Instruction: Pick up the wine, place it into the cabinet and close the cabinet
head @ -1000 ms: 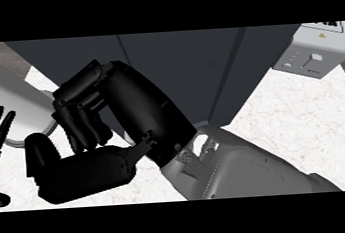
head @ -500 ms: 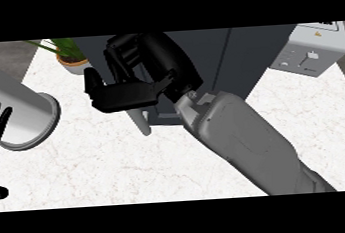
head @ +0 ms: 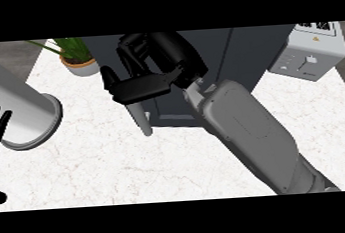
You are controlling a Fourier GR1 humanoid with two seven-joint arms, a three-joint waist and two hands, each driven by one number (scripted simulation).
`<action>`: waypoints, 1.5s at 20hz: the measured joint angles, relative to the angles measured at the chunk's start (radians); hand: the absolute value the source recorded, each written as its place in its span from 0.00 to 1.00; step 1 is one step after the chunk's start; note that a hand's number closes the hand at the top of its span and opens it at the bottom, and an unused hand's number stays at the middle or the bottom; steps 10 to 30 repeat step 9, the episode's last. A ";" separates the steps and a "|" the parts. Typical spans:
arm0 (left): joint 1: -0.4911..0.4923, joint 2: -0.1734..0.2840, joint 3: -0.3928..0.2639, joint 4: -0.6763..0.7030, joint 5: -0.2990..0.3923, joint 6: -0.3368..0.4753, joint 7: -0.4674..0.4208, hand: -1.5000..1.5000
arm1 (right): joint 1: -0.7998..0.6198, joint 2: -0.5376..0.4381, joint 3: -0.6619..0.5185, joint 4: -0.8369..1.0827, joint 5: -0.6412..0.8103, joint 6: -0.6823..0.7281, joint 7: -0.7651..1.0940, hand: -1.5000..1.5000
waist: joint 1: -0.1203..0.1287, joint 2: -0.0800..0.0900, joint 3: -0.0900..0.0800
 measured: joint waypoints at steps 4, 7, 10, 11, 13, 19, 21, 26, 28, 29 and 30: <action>-0.005 0.001 0.001 -0.017 0.001 -0.003 0.011 0.00 | -0.012 -0.007 -0.007 0.038 0.009 0.041 -0.039 1.00 | 0.007 -0.004 -0.002; -0.004 0.006 0.004 -0.023 0.008 -0.013 0.022 0.00 | -0.017 -0.013 -0.011 0.057 0.009 0.073 -0.061 1.00 | 0.011 -0.006 -0.005; -0.017 0.000 0.000 -0.014 0.005 -0.012 0.026 0.00 | -0.023 -0.010 -0.011 0.066 0.015 0.080 -0.071 1.00 | 0.008 -0.006 -0.006; -0.017 0.000 0.000 -0.014 0.005 -0.012 0.026 0.00 | -0.023 -0.010 -0.011 0.066 0.015 0.080 -0.071 1.00 | 0.008 -0.006 -0.006; -0.017 0.000 0.000 -0.014 0.005 -0.012 0.026 0.00 | -0.023 -0.010 -0.011 0.066 0.015 0.080 -0.071 1.00 | 0.008 -0.006 -0.006; -0.017 0.000 0.000 -0.014 0.005 -0.012 0.026 0.00 | -0.023 -0.010 -0.011 0.066 0.015 0.080 -0.071 1.00 | 0.008 -0.006 -0.006; -0.017 0.000 0.000 -0.014 0.005 -0.012 0.026 0.00 | -0.023 -0.010 -0.011 0.066 0.015 0.080 -0.071 1.00 | 0.008 -0.006 -0.006; -0.017 0.000 0.000 -0.014 0.005 -0.012 0.026 0.00 | -0.023 -0.010 -0.011 0.066 0.015 0.080 -0.071 1.00 | 0.008 -0.006 -0.006; -0.017 0.000 0.000 -0.014 0.005 -0.012 0.026 0.00 | -0.023 -0.010 -0.011 0.066 0.015 0.080 -0.071 1.00 | 0.008 -0.006 -0.006; -0.017 0.000 0.000 -0.014 0.005 -0.012 0.026 0.00 | -0.023 -0.010 -0.011 0.066 0.015 0.080 -0.071 1.00 | 0.008 -0.006 -0.006; -0.017 0.000 0.000 -0.014 0.005 -0.012 0.026 0.00 | -0.023 -0.010 -0.011 0.066 0.015 0.080 -0.071 1.00 | 0.008 -0.006 -0.006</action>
